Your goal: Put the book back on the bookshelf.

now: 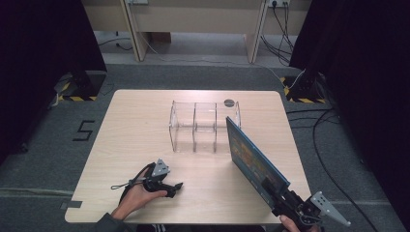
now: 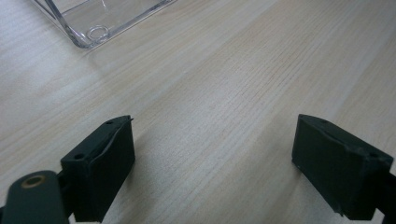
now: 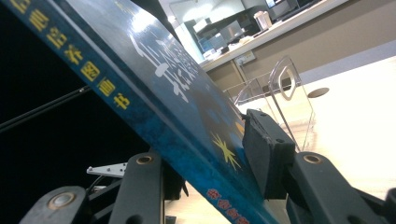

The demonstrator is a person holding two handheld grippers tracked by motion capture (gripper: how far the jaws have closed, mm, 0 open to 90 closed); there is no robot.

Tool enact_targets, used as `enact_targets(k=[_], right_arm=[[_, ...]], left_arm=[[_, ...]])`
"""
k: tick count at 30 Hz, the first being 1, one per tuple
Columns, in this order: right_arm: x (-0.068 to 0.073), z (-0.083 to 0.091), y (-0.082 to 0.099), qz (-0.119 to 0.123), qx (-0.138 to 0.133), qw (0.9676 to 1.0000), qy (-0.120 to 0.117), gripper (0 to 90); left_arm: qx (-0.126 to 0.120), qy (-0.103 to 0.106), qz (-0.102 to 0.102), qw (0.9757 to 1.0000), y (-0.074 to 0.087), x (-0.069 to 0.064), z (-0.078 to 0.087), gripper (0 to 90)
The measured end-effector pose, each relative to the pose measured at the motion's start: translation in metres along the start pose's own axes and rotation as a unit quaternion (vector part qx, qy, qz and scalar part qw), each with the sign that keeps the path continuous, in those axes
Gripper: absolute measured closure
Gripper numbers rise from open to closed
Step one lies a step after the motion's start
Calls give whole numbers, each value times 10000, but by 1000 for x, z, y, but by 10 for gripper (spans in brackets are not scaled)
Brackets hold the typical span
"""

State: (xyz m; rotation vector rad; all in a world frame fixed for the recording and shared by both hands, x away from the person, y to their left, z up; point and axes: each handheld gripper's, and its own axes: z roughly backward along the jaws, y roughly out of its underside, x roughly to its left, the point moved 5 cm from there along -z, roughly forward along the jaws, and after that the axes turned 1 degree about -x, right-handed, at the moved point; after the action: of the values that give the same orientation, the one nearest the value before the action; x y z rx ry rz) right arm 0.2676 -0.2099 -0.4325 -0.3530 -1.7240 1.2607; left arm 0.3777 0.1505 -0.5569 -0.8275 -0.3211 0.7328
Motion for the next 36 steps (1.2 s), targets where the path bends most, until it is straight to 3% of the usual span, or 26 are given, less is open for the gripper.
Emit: enact_targets(k=[5,11,18,20,24,27,29,32,36], right_arm=[[-2,0,-1,152,-18,9999,12,627],[-2,-1,-2,605,40,9981,81,660],[-4,-1,-3,947,85,9953,164,689],[-4,-2,-3,1166,120,9929,212,699],[-6,-4,-3,1682,263,9847,358,701],[-10,-4,-3,1710,310,9841,374,713],[-12,-5,-3,1874,353,9807,435,717],[-15,-6,-3,1979,355,9787,404,724],[-16,-8,-4,2275,348,9724,391,730]], left_arm=[[-1,0,1,10000,0,0,0,121],[-1,-1,1,10000,0,0,0,121],[-1,-1,1,10000,0,0,0,121],[-10,-3,2,10000,0,0,0,121],[-10,3,-1,10000,0,0,0,120],[-9,6,-7,10000,0,-1,0,121],[-8,9,-6,10000,0,-1,0,120],[-7,9,-8,10000,0,-1,0,120],[-10,10,-8,10000,0,-1,0,120]])
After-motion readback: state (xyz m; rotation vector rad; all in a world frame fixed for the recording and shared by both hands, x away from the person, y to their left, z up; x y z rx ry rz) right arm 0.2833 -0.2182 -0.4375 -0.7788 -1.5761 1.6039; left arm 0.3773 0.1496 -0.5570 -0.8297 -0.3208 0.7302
